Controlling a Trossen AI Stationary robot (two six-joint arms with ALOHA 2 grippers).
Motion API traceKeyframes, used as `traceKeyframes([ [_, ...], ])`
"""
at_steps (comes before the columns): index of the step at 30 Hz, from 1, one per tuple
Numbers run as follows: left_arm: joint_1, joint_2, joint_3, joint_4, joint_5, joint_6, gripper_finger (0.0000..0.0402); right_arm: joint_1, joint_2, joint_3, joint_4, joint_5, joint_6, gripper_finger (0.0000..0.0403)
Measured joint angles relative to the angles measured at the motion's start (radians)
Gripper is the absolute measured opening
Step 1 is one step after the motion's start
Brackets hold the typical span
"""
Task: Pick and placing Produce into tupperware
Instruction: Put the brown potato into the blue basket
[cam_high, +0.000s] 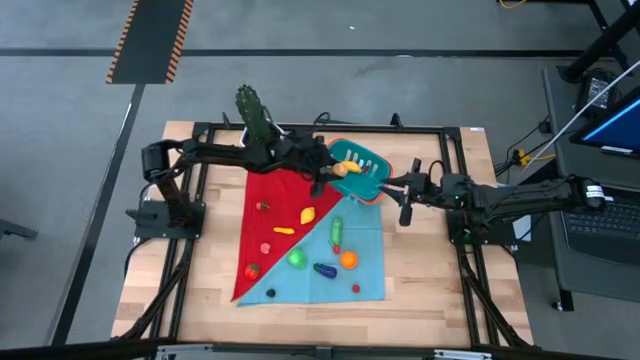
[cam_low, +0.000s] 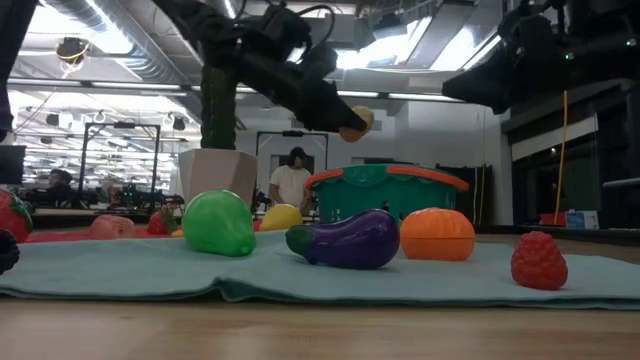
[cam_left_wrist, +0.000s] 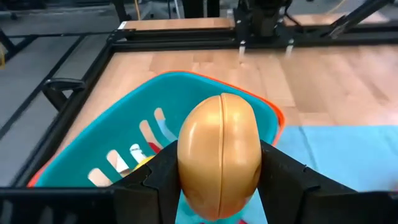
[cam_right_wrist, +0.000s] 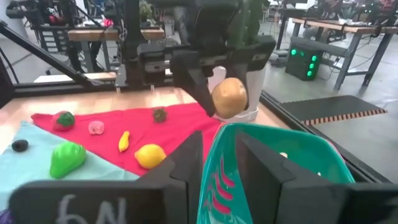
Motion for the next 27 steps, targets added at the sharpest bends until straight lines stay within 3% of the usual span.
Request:
traceKeyframes([
  [6,-0.002,0.07,0.093,-0.084,-0.035,0.043,0.0164,0.0,0.0,0.0,-0.012,-0.001,0.002,0.0098],
  [12,-0.008,0.132,0.18,-0.171,-0.182,0.092,0.0161,0.0,0.0,0.0,-0.014,-0.001,0.001,0.0098],
  [27,-0.004,0.255,0.316,-0.303,-0.184,0.137,0.017,0.0,0.0,0.0,-0.019,-0.001,0.001,0.0098],
])
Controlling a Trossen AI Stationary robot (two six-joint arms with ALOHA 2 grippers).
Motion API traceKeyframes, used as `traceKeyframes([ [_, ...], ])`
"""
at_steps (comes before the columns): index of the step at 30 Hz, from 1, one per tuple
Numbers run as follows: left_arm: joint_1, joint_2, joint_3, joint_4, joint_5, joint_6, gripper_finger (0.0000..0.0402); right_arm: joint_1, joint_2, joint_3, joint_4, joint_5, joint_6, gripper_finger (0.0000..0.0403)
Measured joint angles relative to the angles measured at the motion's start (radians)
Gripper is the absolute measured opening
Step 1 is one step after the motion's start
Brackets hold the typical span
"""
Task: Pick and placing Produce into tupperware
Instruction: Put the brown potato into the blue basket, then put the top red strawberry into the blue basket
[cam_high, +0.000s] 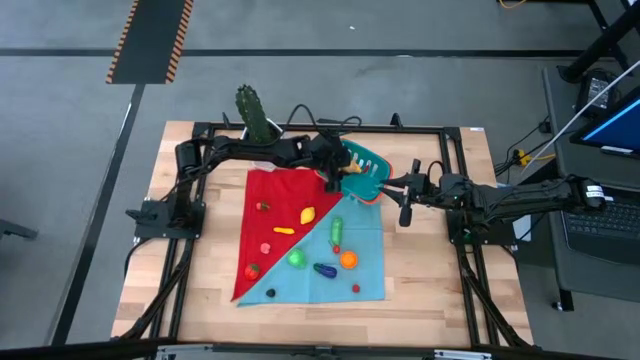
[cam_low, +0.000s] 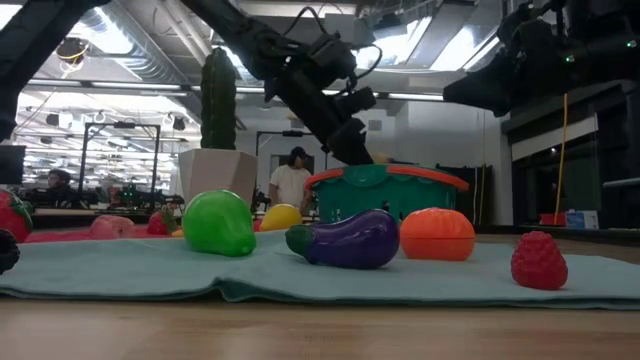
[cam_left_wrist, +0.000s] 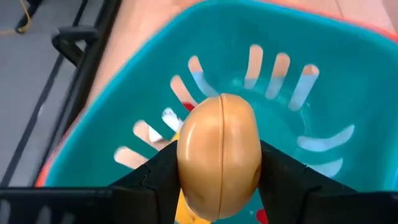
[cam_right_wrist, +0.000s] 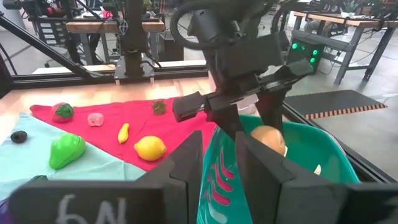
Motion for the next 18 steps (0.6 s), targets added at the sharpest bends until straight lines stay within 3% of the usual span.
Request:
traceKeyframes([
  [10,0.0,-0.008,0.001,-0.017,0.0,0.001,0.0199,0.0,0.0,0.0,-0.01,0.0,0.0,0.0098],
  [18,0.004,-0.008,0.001,-0.016,0.0,0.002,0.0195,0.0,0.0,0.0,-0.01,0.0,0.0,0.0098],
])
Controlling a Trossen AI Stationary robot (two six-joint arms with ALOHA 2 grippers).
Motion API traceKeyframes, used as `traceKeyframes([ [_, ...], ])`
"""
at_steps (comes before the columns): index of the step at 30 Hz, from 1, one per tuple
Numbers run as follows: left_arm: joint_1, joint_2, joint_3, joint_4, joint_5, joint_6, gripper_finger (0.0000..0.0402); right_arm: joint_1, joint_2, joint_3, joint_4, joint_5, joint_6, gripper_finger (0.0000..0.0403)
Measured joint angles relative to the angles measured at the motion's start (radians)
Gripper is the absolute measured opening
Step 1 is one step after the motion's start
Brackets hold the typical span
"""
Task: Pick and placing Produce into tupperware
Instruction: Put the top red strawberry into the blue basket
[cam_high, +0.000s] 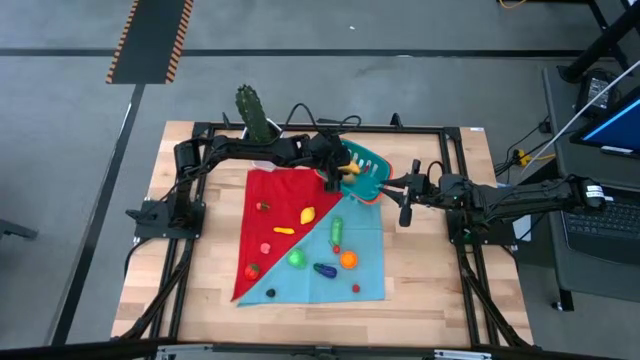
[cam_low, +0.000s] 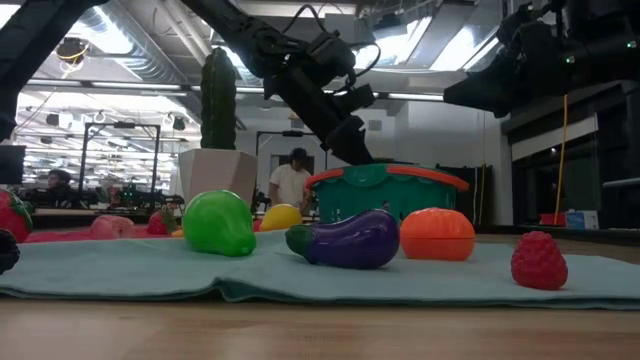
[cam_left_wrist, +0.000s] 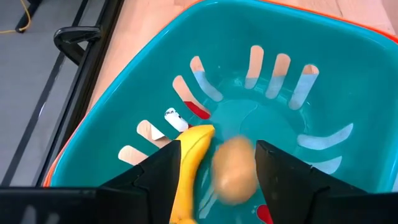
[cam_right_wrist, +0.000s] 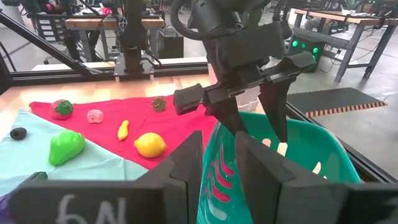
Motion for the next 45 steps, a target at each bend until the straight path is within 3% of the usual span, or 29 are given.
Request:
traceKeyframes([
  [7,0.0,-0.006,-0.002,0.009,0.007,-0.004,0.0197,0.0,0.0,0.0,-0.001,0.0,0.0,0.0098],
  [17,-0.022,-0.012,-0.002,-0.009,0.092,-0.025,0.0199,0.0,0.0,0.0,-0.022,0.0,-0.001,0.0098],
  [24,-0.037,-0.125,-0.042,-0.017,0.097,-0.015,0.019,0.0,0.0,0.0,-0.053,0.0,0.0,0.0098],
  [29,-0.037,-0.273,-0.222,0.067,0.11,-0.052,0.0183,0.001,0.0,0.0,-0.053,-0.004,0.006,0.0098],
  [38,-0.104,-0.615,-0.662,0.433,0.111,-0.13,0.0181,0.002,0.006,0.0,-0.036,-0.091,0.019,0.0098],
  [45,-0.195,-0.842,-0.916,0.536,0.085,-0.168,0.0181,0.002,0.007,0.0,-0.021,-0.132,0.024,0.0098],
])
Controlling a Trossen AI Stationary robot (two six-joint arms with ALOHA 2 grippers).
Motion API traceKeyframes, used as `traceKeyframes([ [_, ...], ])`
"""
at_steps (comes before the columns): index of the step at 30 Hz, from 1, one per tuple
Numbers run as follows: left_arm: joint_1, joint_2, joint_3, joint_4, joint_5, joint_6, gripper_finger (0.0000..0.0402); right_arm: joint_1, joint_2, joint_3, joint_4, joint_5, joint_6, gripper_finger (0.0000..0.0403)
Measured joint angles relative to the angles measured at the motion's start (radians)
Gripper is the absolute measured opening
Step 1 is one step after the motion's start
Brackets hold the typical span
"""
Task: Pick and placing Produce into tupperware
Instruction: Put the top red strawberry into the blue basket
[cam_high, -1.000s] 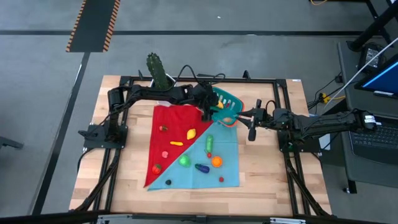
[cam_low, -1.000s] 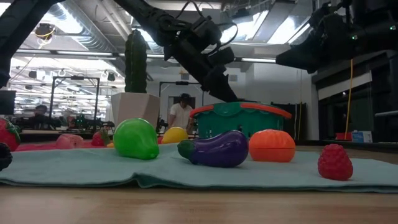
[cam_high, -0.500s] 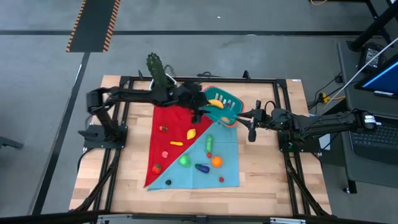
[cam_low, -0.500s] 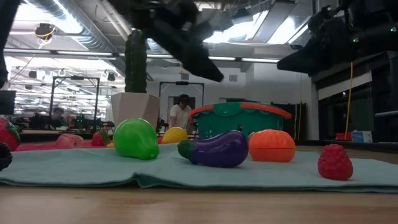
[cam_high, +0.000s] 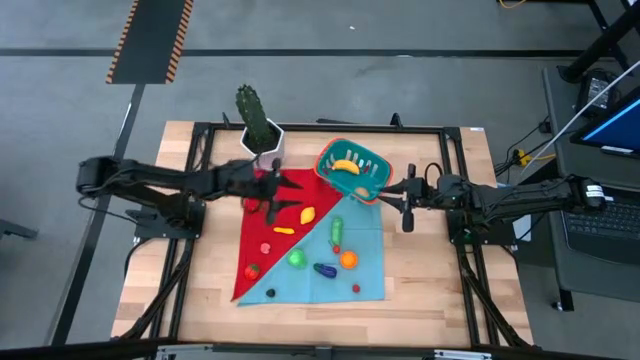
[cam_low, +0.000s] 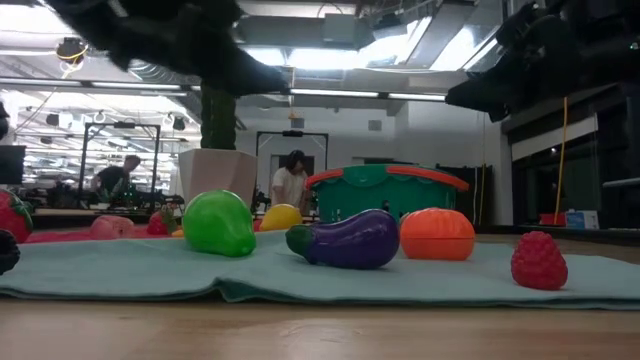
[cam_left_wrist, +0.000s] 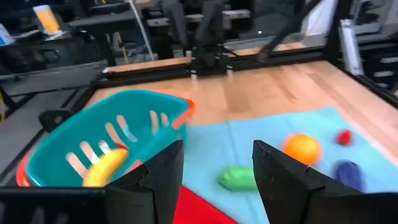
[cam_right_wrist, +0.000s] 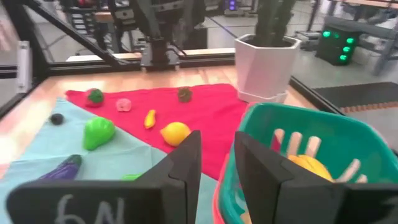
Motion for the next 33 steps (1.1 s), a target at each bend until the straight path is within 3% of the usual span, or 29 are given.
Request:
traceKeyframes([
  [4,-0.063,-0.108,-0.104,0.006,-0.171,-0.049,0.0177,0.0,0.0,0.0,0.0,-0.019,0.002,0.0098],
  [7,-0.119,-0.181,-0.166,0.019,-0.231,-0.051,0.0177,0.0,0.0,0.0,0.0,-0.019,0.003,0.0098],
  [14,-0.202,-0.295,-0.261,0.02,-0.252,-0.1,0.0177,0.0,0.022,0.0,0.002,-0.019,0.029,0.0098],
  [33,-0.217,-0.301,-0.295,0.003,-0.256,-0.122,0.0176,0.0,0.204,0.0,0.178,-0.019,-0.012,0.0098],
])
